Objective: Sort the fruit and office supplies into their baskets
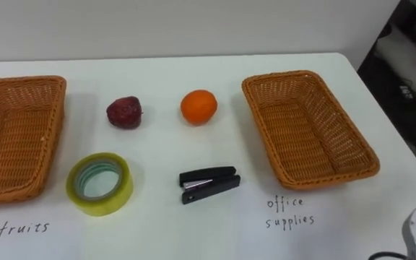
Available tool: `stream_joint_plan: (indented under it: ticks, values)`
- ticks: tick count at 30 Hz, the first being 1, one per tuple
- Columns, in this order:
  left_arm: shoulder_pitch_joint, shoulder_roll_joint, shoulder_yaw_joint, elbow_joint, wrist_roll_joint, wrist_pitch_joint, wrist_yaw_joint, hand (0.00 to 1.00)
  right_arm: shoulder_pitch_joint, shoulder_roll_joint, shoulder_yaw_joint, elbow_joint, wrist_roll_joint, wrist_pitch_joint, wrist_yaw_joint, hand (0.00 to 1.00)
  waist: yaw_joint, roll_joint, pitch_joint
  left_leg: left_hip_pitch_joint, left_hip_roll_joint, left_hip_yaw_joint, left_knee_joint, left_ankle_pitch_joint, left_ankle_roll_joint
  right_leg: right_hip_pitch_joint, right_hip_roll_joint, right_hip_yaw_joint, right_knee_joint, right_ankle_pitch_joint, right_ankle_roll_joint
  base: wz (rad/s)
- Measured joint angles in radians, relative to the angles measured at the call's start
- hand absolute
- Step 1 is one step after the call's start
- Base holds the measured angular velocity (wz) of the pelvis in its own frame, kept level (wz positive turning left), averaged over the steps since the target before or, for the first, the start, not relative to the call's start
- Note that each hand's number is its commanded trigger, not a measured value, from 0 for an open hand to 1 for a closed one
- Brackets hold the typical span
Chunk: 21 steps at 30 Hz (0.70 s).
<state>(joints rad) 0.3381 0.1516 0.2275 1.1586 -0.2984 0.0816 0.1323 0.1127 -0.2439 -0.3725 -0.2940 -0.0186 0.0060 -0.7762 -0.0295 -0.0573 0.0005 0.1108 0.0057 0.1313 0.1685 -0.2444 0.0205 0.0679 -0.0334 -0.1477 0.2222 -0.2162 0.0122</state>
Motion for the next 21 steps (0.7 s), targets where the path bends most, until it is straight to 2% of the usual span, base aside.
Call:
stream_joint_plan:
  ticks: [4,10,14,21]
  values:
    - [0.0,0.0,-0.015,0.002,0.005,0.001,-0.011,0.0,-0.021,0.0,0.01,-0.025,0.0,0.018,0.064,0.0,0.007,-0.011,-0.0016,-0.001,-0.001,-0.003,0.002,0.0,0.0,0.001,-0.001,-0.002,-0.002,0.0,0.0,0.0]
    - [0.0,-0.001,-0.016,0.018,0.007,0.0,-0.023,0.0,-0.04,0.0,0.02,-0.059,0.001,0.018,0.144,0.0,0.009,-0.024,-0.0048,-0.002,-0.001,-0.006,0.006,0.0,0.0,0.008,0.0,-0.006,-0.002,0.0,0.0,0.0]
    - [-0.001,0.0,-0.014,0.025,0.038,0.0,-0.038,0.0,-0.067,0.0,0.051,-0.062,-0.004,0.018,0.22,0.0,0.014,-0.031,0.0033,0.004,0.0,-0.006,0.007,0.0,0.0,0.016,0.0,-0.007,-0.004,0.0,0.0,0.0]
    - [-0.001,0.002,-0.014,0.02,0.077,0.005,-0.06,0.0,-0.089,0.0,0.077,-0.066,-0.03,0.019,0.316,0.0,0.029,-0.031,0.0028,-0.001,0.006,-0.024,0.003,0.0,0.0,0.019,-0.002,-0.023,-0.003,0.002,-0.001,0.07]
